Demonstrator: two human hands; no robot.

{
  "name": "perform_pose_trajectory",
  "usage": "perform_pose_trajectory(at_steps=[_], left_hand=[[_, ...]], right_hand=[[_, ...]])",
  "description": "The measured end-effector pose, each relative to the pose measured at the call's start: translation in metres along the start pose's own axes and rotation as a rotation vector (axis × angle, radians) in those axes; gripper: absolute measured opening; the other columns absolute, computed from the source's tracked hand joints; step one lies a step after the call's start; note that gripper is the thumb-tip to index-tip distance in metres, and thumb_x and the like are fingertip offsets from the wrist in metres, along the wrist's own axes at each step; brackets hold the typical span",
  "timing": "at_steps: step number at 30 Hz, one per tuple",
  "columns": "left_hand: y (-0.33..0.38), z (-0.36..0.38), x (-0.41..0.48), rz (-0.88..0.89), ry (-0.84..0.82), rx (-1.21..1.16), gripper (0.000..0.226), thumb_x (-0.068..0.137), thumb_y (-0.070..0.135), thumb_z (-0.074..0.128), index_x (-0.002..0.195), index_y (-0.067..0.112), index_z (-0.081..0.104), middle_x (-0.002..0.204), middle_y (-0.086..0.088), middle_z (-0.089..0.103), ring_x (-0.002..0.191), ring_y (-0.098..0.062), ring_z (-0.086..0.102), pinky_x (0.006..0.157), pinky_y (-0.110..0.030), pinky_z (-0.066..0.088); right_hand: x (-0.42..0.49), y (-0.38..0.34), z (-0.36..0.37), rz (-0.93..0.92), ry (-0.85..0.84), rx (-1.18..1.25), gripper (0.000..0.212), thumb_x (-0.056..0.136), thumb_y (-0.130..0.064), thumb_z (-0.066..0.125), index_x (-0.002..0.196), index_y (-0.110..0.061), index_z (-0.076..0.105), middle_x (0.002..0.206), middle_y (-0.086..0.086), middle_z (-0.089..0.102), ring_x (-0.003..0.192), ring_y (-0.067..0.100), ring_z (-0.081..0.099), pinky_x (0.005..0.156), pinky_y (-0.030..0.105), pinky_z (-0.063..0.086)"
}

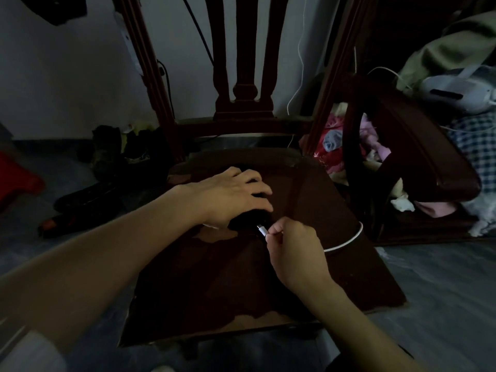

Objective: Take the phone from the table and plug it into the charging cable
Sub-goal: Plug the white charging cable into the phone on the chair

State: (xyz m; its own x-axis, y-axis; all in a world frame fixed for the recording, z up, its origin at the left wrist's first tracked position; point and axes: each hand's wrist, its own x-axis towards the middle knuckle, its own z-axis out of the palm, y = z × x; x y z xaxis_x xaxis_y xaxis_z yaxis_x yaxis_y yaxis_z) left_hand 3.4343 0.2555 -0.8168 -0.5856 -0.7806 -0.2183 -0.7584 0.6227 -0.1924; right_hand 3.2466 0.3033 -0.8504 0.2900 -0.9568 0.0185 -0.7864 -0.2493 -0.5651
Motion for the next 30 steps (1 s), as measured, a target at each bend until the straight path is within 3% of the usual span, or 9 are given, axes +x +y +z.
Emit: perform_pose_trajectory(at_steps=[6, 19, 30], left_hand=[[-0.005, 0.001, 0.005, 0.050, -0.016, 0.009, 0.083, 0.066, 0.031, 0.081, 0.135, 0.044, 0.036, 0.148, 0.012, 0.036, 0.141, -0.021, 0.017, 0.110, -0.046, 0.022], [-0.009, -0.002, 0.012, 0.056, -0.018, -0.067, 0.088, 0.062, 0.036, 0.083, 0.135, 0.044, 0.035, 0.144, 0.012, 0.038, 0.138, -0.019, 0.021, 0.107, -0.045, 0.029], [-0.016, 0.005, 0.016, 0.035, 0.020, -0.182, 0.088, 0.058, 0.036, 0.082, 0.131, 0.050, 0.036, 0.138, 0.017, 0.039, 0.134, -0.015, 0.018, 0.098, -0.035, 0.018]], right_hand=[[-0.004, -0.005, 0.011, -0.011, 0.083, 0.014, 0.005, 0.089, -0.023, 0.065, 0.091, -0.019, 0.067, 0.087, -0.003, 0.071, 0.076, 0.014, 0.067, 0.078, 0.041, 0.056], [0.003, -0.007, 0.020, 0.008, 0.143, 0.056, 0.006, 0.084, -0.024, 0.071, 0.087, -0.019, 0.069, 0.079, -0.006, 0.072, 0.068, 0.008, 0.067, 0.066, 0.031, 0.059], [0.002, -0.005, 0.020, 0.007, 0.148, 0.077, 0.007, 0.079, -0.022, 0.074, 0.077, -0.022, 0.067, 0.070, -0.009, 0.068, 0.063, 0.008, 0.065, 0.062, 0.032, 0.058]])
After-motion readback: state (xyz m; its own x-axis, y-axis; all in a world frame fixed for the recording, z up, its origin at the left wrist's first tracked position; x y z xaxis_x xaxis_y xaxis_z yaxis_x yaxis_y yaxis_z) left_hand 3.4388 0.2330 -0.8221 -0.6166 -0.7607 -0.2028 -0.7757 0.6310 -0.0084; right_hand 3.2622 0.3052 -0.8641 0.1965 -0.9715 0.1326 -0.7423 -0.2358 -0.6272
